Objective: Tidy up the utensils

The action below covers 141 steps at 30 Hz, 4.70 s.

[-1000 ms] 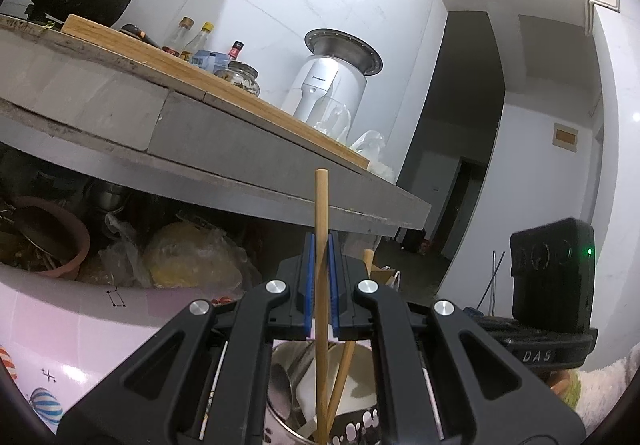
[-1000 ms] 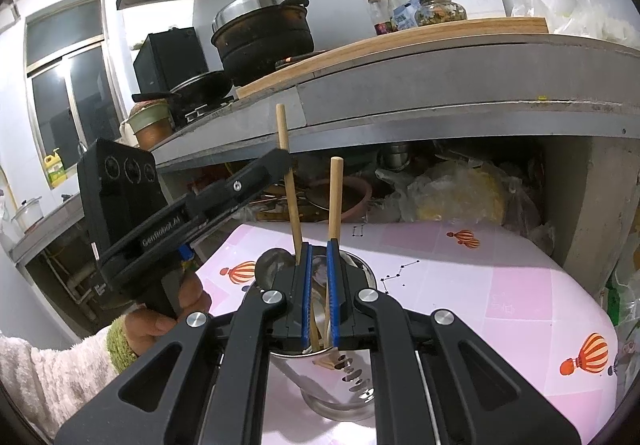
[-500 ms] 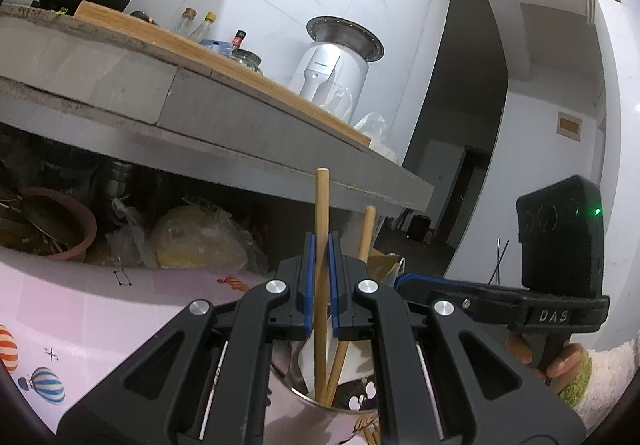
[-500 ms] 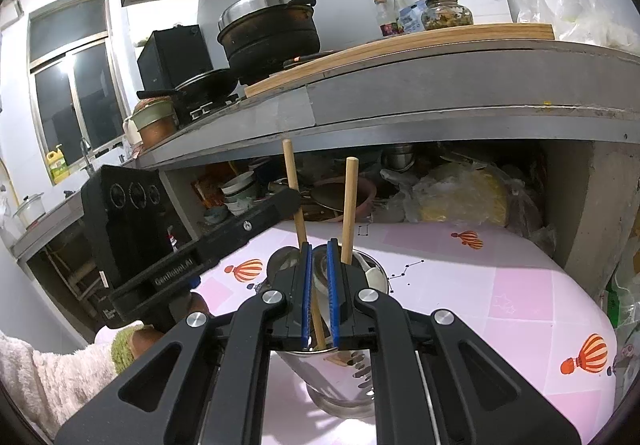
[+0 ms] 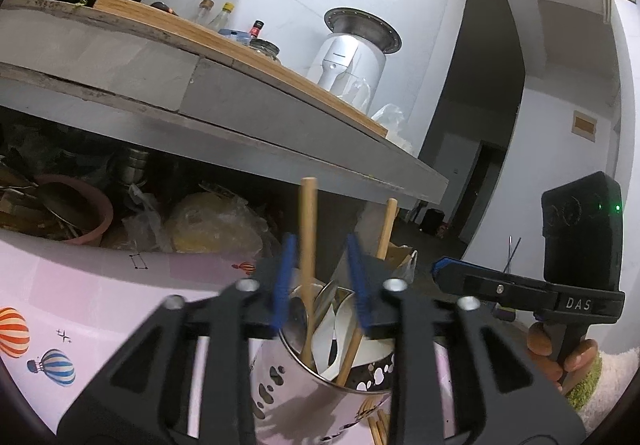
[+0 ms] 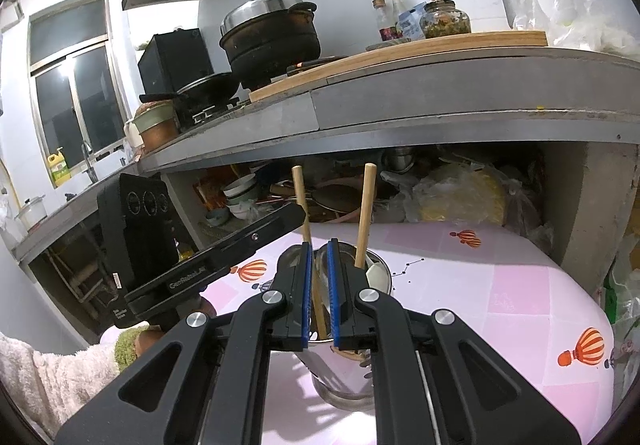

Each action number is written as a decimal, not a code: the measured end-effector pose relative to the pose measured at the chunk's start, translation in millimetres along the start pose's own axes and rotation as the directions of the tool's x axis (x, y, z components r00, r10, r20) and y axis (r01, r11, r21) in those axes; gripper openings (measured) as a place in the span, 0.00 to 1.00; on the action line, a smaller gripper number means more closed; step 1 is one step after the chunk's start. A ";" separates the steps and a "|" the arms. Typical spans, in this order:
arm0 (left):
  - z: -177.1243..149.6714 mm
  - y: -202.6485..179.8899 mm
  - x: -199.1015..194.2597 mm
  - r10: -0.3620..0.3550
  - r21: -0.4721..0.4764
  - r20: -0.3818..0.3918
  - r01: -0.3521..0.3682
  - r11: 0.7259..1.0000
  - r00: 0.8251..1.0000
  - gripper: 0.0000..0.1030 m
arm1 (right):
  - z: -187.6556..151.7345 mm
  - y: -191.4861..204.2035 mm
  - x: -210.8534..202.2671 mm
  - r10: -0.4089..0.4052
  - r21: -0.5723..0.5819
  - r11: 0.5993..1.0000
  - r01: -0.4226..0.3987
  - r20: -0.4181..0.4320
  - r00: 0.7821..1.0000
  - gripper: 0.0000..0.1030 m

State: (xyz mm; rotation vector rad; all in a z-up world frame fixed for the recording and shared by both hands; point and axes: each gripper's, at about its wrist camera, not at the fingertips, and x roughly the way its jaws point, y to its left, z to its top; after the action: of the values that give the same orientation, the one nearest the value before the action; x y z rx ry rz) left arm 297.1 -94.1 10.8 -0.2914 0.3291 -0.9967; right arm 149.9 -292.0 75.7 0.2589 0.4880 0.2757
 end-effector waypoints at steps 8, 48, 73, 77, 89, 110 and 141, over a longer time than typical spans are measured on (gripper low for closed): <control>12.1 -13.0 -26.6 0.025 0.001 0.016 -0.025 1.000 1.000 0.54 | -0.9 -1.6 -28.2 -0.004 0.037 0.999 0.003 0.014 1.000 0.14; -172.0 -75.0 -76.0 0.331 0.156 -0.551 -0.296 0.943 0.766 0.87 | -174.5 -41.2 6.9 -0.143 0.348 0.851 0.394 -0.568 0.811 0.21; -170.4 -77.0 -68.0 0.304 0.138 -0.585 -0.277 0.951 0.752 0.67 | -160.5 -46.6 6.7 -0.249 0.114 0.909 0.400 -0.621 0.743 0.12; -167.4 -80.9 -57.2 0.258 0.135 -0.606 -0.222 0.966 0.753 0.57 | -161.1 -47.2 4.6 -0.244 0.111 0.914 0.390 -0.618 0.748 0.12; -170.8 -98.0 15.9 0.195 0.189 -0.703 -0.084 0.978 0.684 0.34 | -166.2 -62.1 -7.0 -0.194 0.173 0.916 0.363 -0.599 0.777 0.19; -168.3 -93.2 38.5 0.219 0.194 -0.708 -0.112 0.974 0.672 0.29 | -171.6 -72.9 -18.5 -0.142 0.222 0.922 0.317 -0.568 0.811 0.19; -169.5 -94.9 47.8 0.311 0.293 -0.719 -0.134 0.947 0.621 0.29 | -172.1 -77.0 -20.4 -0.118 0.244 0.923 0.298 -0.556 0.823 0.19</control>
State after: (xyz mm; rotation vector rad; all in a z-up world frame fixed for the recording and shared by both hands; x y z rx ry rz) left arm 180.6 -198.5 -113.9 0.3987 1.0046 -0.8491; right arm 63.1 -339.6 -86.0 0.4474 1.1169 0.0396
